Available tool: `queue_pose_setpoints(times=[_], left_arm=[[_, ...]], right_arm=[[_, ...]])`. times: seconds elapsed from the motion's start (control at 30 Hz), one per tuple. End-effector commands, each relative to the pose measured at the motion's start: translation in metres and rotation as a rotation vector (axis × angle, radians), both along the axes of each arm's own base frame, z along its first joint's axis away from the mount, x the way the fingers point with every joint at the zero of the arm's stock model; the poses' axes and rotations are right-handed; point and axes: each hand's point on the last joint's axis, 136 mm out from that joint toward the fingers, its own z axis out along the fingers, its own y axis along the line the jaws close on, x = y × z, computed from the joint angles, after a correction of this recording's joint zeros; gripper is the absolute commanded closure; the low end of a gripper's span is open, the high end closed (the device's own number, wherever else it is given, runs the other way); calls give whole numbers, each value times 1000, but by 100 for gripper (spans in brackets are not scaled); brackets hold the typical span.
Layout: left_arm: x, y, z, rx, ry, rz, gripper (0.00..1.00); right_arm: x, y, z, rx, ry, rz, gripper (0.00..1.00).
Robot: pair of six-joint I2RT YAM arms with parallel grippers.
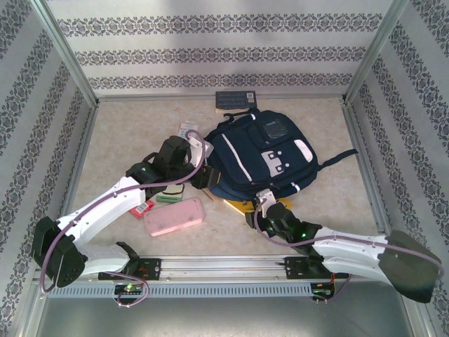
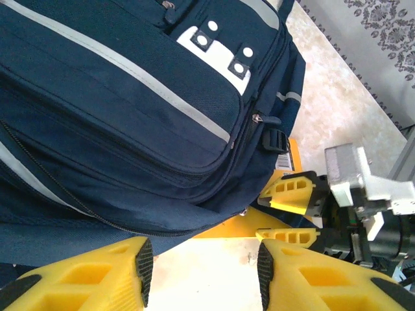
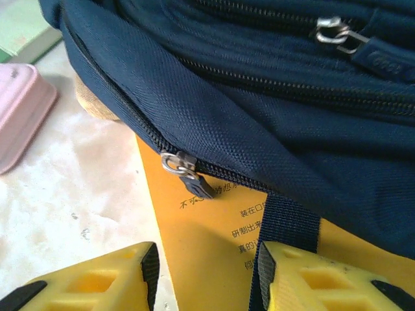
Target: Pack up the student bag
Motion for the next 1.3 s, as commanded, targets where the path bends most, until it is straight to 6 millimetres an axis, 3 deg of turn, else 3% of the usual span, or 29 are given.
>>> queue_pose_setpoints(times=[0.0, 0.23, 0.33, 0.43, 0.57, 0.67, 0.87, 1.0, 1.27], left_arm=[[7, 2, 3, -32, -4, 23, 52], [7, 3, 2, -33, 1, 23, 52], [8, 4, 2, -33, 3, 28, 52], [10, 4, -1, -37, 14, 37, 53], [16, 7, -9, -24, 49, 82, 53], [20, 12, -18, 1, 115, 148, 53], [29, 25, -44, 32, 341, 367, 50], [28, 25, -72, 73, 534, 474, 55], [36, 18, -102, 44, 600, 529, 54]], right_arm=[[14, 18, 20, 48, -72, 6, 53], [28, 36, 15, 42, -76, 0, 53], [33, 35, 11, 29, -81, -22, 57], [35, 37, 9, 28, -78, -23, 67], [35, 40, 3, 21, -62, -16, 89], [33, 39, 2, 26, -54, -16, 100], [32, 35, 11, 39, -48, -36, 100], [34, 34, 15, 39, -43, -46, 100], [34, 35, 17, 55, -39, -53, 100]])
